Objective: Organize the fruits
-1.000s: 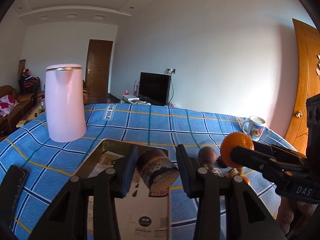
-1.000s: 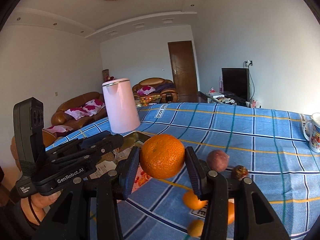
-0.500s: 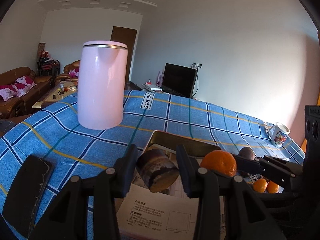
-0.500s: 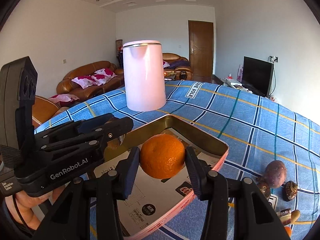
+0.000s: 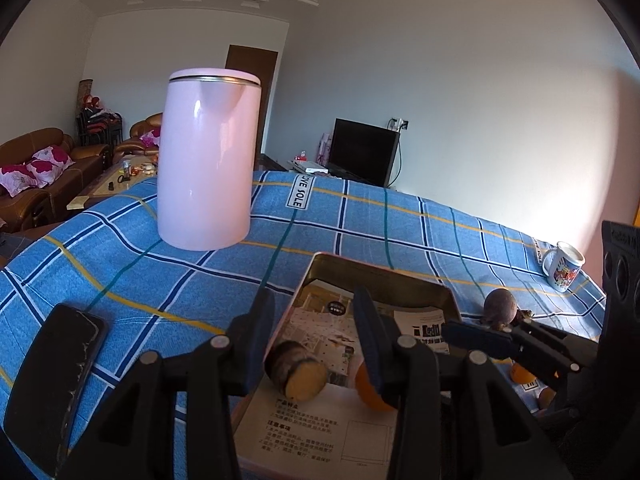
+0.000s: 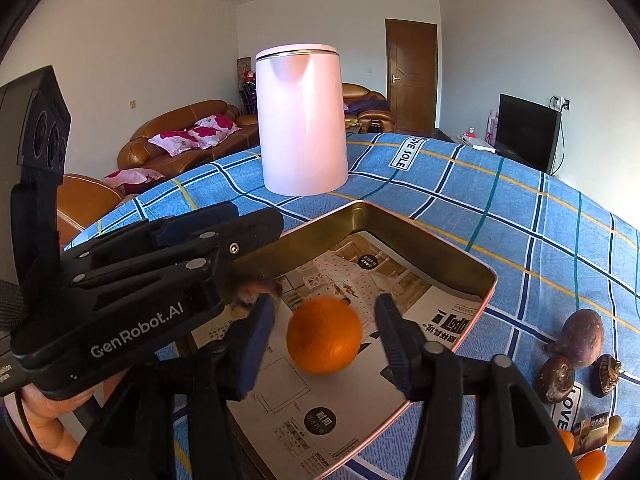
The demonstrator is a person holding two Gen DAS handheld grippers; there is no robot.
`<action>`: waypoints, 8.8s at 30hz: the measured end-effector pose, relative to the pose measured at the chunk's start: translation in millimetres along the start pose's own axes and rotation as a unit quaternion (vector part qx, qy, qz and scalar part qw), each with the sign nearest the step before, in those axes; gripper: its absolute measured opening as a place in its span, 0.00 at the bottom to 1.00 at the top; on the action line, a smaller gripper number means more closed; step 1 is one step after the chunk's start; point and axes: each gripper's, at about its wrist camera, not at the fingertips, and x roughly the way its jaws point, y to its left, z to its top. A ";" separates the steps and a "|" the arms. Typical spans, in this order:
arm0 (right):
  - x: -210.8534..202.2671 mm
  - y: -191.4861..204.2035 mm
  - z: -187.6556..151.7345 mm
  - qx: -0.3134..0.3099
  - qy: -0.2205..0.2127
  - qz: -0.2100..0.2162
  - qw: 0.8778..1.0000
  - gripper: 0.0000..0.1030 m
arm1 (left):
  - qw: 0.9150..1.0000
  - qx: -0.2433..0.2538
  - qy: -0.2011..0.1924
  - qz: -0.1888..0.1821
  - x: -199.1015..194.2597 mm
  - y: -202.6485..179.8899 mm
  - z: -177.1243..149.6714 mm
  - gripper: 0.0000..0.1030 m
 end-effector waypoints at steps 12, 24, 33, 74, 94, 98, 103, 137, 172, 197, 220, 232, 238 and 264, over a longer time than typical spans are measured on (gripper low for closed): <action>-96.7 -63.1 -42.7 0.036 -0.041 -0.076 0.996 0.72 | 0.998 0.029 -0.016 -0.055 -23.7 -54.8 -8.7 0.60; -117.7 -156.5 -102.3 0.149 0.039 -0.146 0.977 0.59 | 0.984 0.106 0.046 -0.136 -11.4 -150.5 -42.3 0.65; -108.1 -152.4 -108.1 0.146 0.054 -0.102 0.982 0.39 | 0.977 0.129 0.068 -0.157 -11.1 -171.1 -55.6 0.65; -177.7 -155.9 -131.0 0.148 -0.107 -0.127 0.975 0.38 | 0.966 0.147 0.071 -0.198 -5.4 -201.9 -70.6 0.28; -192.8 -141.3 -136.3 0.115 -0.162 -0.134 0.971 0.38 | 0.971 0.140 0.016 -0.195 -20.0 -196.2 -70.0 0.28; -195.5 -139.2 -137.0 0.108 -0.173 -0.136 0.969 0.38 | 0.971 0.148 0.006 -0.189 -23.2 -198.4 -71.6 0.28; -198.8 -136.5 -137.9 0.102 -0.185 -0.138 0.968 0.38 | 0.971 0.151 -0.008 -0.185 -27.3 -197.8 -72.6 0.28; -96.1 -42.2 -42.6 0.010 -0.099 -0.013 0.995 0.39 | 0.998 0.028 -0.028 -0.043 -23.9 -47.0 -19.9 0.28; -126.4 -117.8 -69.7 0.050 -0.038 -0.153 0.986 0.56 | 0.991 0.089 0.025 -0.095 -7.2 -128.9 -24.8 0.63; -132.6 -171.5 -84.5 0.120 -0.039 -0.178 0.976 0.56 | 0.957 0.099 0.207 -0.177 64.2 -192.5 -51.8 0.43; -69.5 -151.7 -77.1 0.043 0.098 -0.126 0.986 0.35 | 0.982 0.066 0.105 -0.139 43.0 -161.0 -30.3 0.43; -107.3 -142.1 -74.4 0.036 -0.002 -0.125 0.991 0.35 | 0.986 0.086 0.058 -0.129 25.5 -166.8 -29.6 0.43; -122.4 -139.5 -74.8 0.036 -0.045 -0.122 0.991 0.35 | 0.987 0.094 0.034 -0.125 17.5 -167.1 -29.5 0.43; -155.4 -129.6 -83.6 0.028 -0.152 -0.121 0.981 0.35 | 0.986 0.123 -0.049 -0.102 -14.1 -173.9 -34.7 0.43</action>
